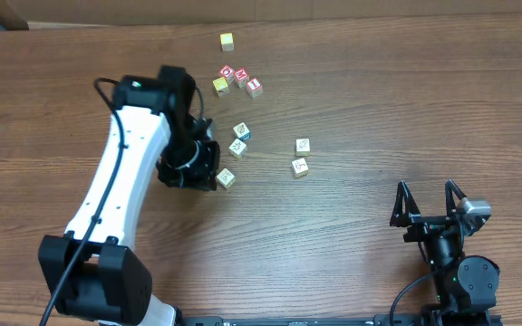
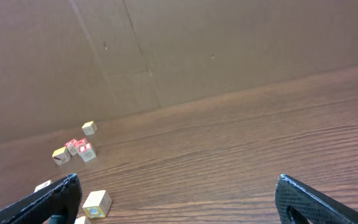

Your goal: Flip 5 blocks

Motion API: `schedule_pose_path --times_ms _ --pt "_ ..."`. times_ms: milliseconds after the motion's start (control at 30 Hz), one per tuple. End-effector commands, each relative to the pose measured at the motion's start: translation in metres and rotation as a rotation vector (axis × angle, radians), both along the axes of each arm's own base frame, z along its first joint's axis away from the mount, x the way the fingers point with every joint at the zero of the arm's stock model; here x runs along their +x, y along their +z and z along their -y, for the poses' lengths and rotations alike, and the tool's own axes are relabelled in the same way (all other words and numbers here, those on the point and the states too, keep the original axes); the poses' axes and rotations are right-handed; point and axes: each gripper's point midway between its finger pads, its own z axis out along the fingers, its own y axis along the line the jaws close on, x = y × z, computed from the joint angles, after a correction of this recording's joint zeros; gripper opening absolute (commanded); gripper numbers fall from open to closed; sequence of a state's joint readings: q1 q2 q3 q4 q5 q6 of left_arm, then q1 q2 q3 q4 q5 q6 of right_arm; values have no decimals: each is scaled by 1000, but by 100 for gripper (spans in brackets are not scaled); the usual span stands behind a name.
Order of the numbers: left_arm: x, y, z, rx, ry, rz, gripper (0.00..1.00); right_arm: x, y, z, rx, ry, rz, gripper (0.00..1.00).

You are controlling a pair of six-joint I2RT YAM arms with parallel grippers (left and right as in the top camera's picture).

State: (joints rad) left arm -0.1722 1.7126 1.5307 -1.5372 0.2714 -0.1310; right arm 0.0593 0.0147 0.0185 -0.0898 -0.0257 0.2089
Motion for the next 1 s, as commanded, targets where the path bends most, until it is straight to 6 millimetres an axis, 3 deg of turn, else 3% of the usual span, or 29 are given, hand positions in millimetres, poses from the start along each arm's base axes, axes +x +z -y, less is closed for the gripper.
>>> schedule_pose_path --times_ms 0,133,367,533,733,967 --pt "-8 -3 -3 54 -7 43 5 1 0 8 -1 -42 11 100" --pt "0 -7 -3 61 62 110 4 1 1 7 6 -36 15 100" --pt "24 -4 2 35 123 206 4 -12 5 -49 224 291 -24 100" --pt "29 -3 4 31 224 204 4 -18 14 -58 225 353 -19 100" --pt "33 -1 13 -24 247 204 4 -25 69 -48 204 293 3 100" --pt "36 0 13 -26 232 223 4 -23 163 -47 185 277 -91 100"
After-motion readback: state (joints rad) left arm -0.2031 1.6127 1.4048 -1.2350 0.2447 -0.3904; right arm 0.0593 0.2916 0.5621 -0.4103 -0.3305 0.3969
